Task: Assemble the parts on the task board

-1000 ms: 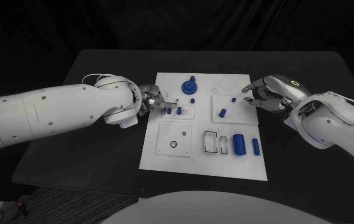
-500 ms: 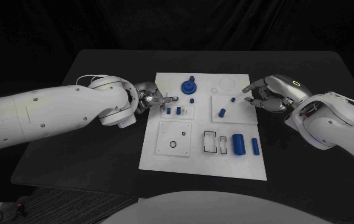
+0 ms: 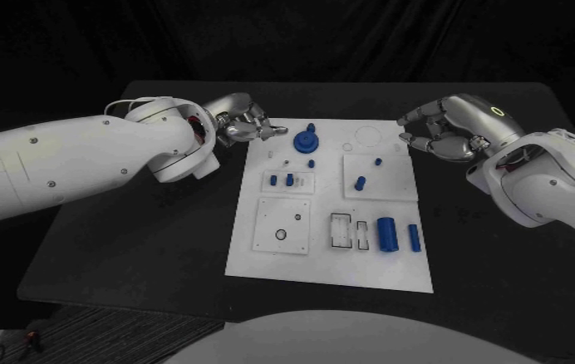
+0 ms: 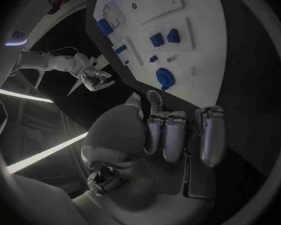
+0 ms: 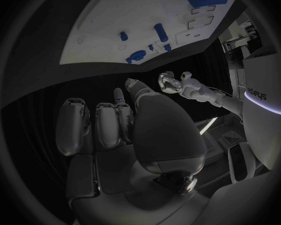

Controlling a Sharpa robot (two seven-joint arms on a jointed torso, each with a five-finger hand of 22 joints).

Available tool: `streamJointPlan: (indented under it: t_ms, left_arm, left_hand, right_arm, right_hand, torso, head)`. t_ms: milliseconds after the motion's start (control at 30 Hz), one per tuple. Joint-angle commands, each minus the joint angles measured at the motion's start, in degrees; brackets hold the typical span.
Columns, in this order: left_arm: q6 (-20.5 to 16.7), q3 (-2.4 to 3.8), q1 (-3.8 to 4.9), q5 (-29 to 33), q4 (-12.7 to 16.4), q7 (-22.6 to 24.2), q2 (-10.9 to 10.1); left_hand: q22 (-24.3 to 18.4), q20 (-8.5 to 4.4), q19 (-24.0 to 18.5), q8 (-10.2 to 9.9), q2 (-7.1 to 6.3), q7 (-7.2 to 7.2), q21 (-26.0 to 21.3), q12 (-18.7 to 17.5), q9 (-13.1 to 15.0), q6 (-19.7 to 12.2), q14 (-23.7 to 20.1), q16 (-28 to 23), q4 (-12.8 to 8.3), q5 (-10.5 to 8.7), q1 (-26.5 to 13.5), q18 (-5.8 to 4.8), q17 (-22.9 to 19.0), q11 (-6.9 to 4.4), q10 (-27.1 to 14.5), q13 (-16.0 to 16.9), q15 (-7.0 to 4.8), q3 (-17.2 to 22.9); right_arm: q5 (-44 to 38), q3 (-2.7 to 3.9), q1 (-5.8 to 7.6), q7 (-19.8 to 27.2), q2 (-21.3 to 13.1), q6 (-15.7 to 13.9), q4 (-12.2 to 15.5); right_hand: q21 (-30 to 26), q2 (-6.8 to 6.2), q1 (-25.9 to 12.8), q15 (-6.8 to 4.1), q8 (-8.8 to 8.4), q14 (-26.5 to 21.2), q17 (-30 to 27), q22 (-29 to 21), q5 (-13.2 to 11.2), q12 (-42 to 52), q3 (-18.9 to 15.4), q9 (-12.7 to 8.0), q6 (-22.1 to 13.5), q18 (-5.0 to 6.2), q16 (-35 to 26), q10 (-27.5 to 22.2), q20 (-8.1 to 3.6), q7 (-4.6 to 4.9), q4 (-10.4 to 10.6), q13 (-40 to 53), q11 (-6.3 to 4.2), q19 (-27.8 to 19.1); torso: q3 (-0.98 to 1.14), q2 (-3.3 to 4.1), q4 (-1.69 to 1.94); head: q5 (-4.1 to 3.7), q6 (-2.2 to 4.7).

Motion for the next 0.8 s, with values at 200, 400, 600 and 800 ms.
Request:
streamJointPlan:
  t_ms: [200,400,600,800]
  left_arm:
    - [-2.36,0.04,0.62,-18.13,-5.56,23.02,3.59]
    - [-0.12,0.04,0.38,-25.54,-9.95,25.89,7.03]
    - [-0.31,0.03,-0.10,-30.95,-11.71,25.67,8.87]
    - [-3.50,0.03,-0.71,-37.46,-13.11,25.59,10.72]
  left_hand:
    - [13.47,0.19,2.49,-13.50,-0.54,0.84,-0.85,-0.67,-8.03,-7.08,5.95,0.15,-2.16,0.04,17.53,-0.42,15.10,0.06,5.18,14.29,0.14,7.43]
    - [12.98,2.80,0.95,-30.32,-4.63,3.99,-2.05,-47.30,-25.26,-15.75,5.95,0.15,-1.29,-2.77,22.03,-0.16,15.10,3.47,-29.09,-19.65,2.33,16.20]
    - [13.32,3.00,1.90,-31.21,-8.94,2.00,-0.99,-63.92,-38.18,-15.58,4.30,-1.43,-0.08,-5.45,20.83,-0.30,13.24,4.79,-33.25,-34.63,3.38,20.09]
    - [12.19,3.38,-0.45,-31.14,-11.13,-1.89,-3.93,-74.20,-46.54,-13.13,1.46,-4.97,-2.21,-5.69,19.42,0.51,8.60,4.80,-39.14,-46.62,3.18,20.70]
  right_arm:
    - [-0.28,0.00,0.92,0.93,0.31,-4.06,0.42]
    - [0.20,-0.01,0.82,1.77,0.48,-3.72,-0.11]
    - [0.35,-0.01,0.38,2.08,0.38,-2.98,-0.42]
    - [0.41,-0.02,-0.28,2.21,0.44,-2.31,-0.96]
  right_hand:
    - [0.37,-0.02,-1.99,0.12,-0.09,2.69,0.16,10.90,-3.02,0.22,-0.46,-0.16,0.45,-0.42,0.37,1.25,0.17,-0.16,1.18,-7.78,-0.17,1.17]
    - [0.42,-0.04,-2.26,0.12,-0.11,2.70,0.21,10.92,-3.69,0.49,-0.57,-0.17,0.49,-0.43,0.43,1.36,0.16,-0.17,1.37,-7.47,-0.18,1.19]
    - [0.45,-0.04,-1.77,0.06,-0.13,2.70,0.19,10.93,-2.65,0.63,-0.29,-0.19,0.57,-0.44,0.47,1.40,0.11,-0.25,1.02,-7.29,-0.26,1.20]
    - [0.45,-0.07,-1.42,0.03,-0.20,2.69,0.15,10.92,-1.60,0.57,-0.01,-0.23,0.58,-0.44,0.50,1.38,0.08,-0.24,0.73,-7.31,-0.29,1.19]
  torso:
    - [-0.15,0.26,0.05]
    - [-0.34,0.28,0.22]
    - [-0.31,0.30,0.00]
    - [-0.28,0.23,0.06]
  head:
    - [-0.30,-0.01]
    - [-0.43,-0.01]
    - [-0.17,-0.01]
    - [-0.13,-0.01]
